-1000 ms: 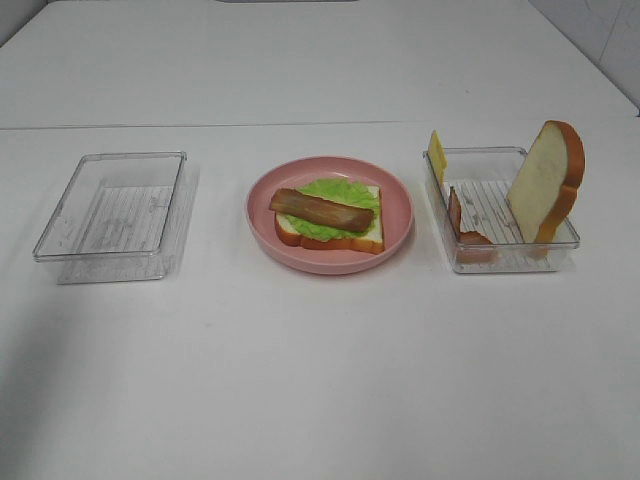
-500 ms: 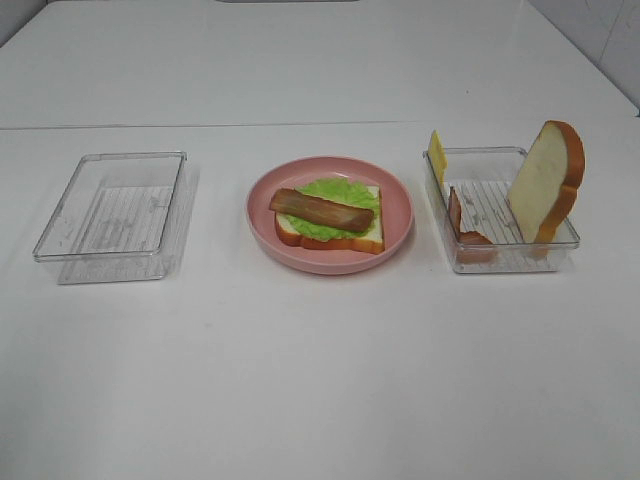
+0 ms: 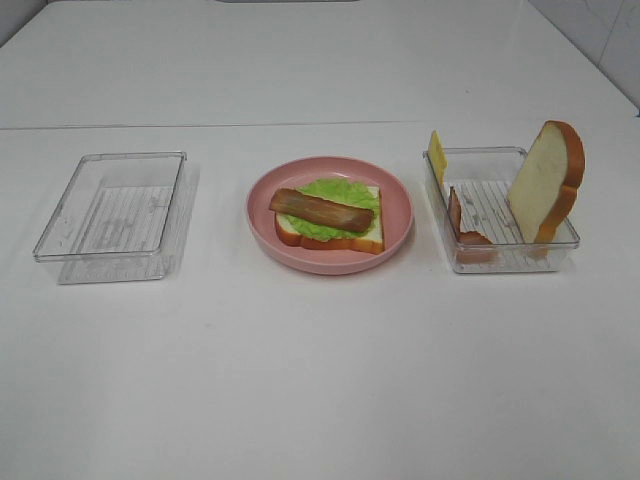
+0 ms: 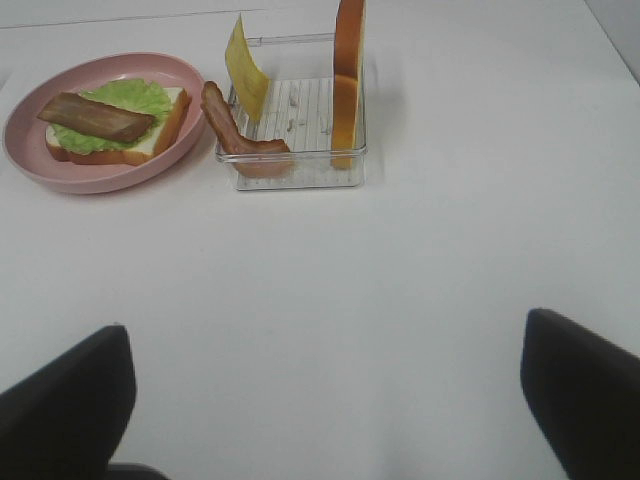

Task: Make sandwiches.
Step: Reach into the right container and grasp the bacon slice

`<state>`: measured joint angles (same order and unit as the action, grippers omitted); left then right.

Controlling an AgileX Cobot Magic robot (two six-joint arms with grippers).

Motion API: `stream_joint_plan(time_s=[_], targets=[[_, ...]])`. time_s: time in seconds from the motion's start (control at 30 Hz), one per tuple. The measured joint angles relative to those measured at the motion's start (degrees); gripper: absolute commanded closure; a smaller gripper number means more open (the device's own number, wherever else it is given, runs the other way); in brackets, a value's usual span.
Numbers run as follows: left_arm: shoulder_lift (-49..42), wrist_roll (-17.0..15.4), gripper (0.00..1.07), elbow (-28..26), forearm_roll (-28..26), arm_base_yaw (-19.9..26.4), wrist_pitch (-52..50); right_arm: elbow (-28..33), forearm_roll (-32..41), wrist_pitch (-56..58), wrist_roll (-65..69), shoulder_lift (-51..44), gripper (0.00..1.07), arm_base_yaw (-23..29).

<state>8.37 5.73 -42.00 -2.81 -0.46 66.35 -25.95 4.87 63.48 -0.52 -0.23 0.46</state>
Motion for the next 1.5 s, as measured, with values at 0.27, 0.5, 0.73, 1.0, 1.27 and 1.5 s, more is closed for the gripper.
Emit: stream_joint_plan(time_s=[0.27, 0.5, 0.73, 1.0, 1.27, 1.5], targets=[[-8.37, -2.81, 0.06, 5.96, -0.29, 0.00, 2.52, 0.00, 0.00, 0.00, 0.00, 0.00, 0.09, 0.00], [-8.71, -2.01, 0.06, 9.68, -4.18, 0.00, 3.15, 0.00, 0.00, 0.00, 0.00, 0.00, 0.09, 0.00], [-8.71, -1.38, 0.06, 10.08, -4.76, 0.00, 1.95, 0.00, 0.00, 0.00, 0.00, 0.00, 0.09, 0.00], [-8.71, -1.26, 0.06, 12.38, -4.30, 0.00, -3.27, 0.00, 0.00, 0.00, 0.00, 0.00, 0.09, 0.00], [-8.71, -1.89, 0.06, 12.49, -4.30, 0.00, -4.18, 0.00, 0.00, 0.00, 0.00, 0.00, 0.09, 0.00], [-8.71, -1.89, 0.06, 12.49, -4.30, 0.00, -4.30, 0.00, 0.00, 0.00, 0.00, 0.00, 0.09, 0.00]])
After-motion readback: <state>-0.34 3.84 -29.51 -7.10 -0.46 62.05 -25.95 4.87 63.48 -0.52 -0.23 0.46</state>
